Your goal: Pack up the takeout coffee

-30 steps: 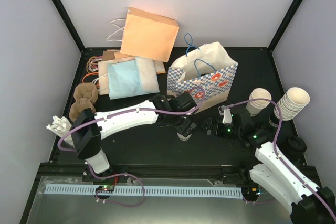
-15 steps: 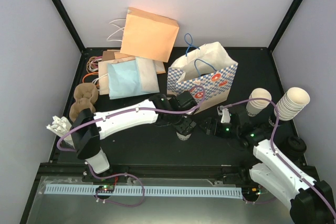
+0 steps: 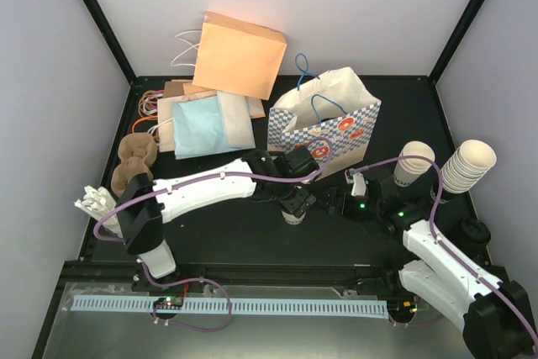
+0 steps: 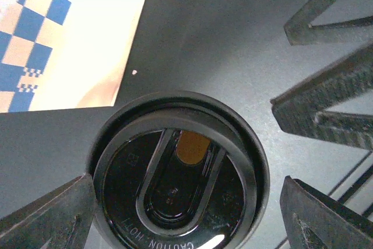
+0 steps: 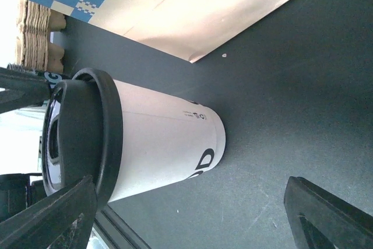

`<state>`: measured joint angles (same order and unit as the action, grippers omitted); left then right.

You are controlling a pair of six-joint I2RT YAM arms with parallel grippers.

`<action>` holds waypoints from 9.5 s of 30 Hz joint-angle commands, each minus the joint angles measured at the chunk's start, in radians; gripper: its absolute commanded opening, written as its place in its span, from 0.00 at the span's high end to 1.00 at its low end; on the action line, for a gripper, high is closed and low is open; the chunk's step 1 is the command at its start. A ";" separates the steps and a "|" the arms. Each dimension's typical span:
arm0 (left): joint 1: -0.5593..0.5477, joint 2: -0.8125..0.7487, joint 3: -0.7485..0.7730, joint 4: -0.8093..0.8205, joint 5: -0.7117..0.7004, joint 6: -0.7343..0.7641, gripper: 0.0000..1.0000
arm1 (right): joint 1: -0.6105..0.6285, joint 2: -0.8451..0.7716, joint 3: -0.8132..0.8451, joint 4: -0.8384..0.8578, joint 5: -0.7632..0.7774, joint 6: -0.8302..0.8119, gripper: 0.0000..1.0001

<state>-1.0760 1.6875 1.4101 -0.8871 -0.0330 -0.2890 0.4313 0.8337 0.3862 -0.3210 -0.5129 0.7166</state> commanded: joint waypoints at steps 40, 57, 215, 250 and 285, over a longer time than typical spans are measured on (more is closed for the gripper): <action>-0.019 -0.039 0.053 -0.062 -0.004 -0.010 0.09 | -0.004 0.076 -0.010 0.122 -0.096 -0.005 0.15; -0.015 0.023 0.018 -0.015 -0.016 -0.020 0.12 | -0.003 0.082 -0.013 0.121 -0.113 -0.012 0.16; -0.041 0.082 -0.076 0.015 0.043 -0.128 0.37 | 0.160 -0.035 -0.204 0.037 -0.158 0.074 0.38; -0.041 0.036 -0.025 -0.020 0.012 -0.082 0.14 | 0.187 -0.064 0.229 -0.401 0.184 -0.117 0.29; 0.402 -0.885 -0.519 0.341 0.017 -0.018 0.01 | 0.317 0.404 0.697 -0.560 0.370 -0.312 0.10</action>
<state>-0.7052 0.8471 0.9264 -0.6338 -0.0376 -0.3218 0.7357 1.1797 1.0843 -0.8970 -0.1146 0.4187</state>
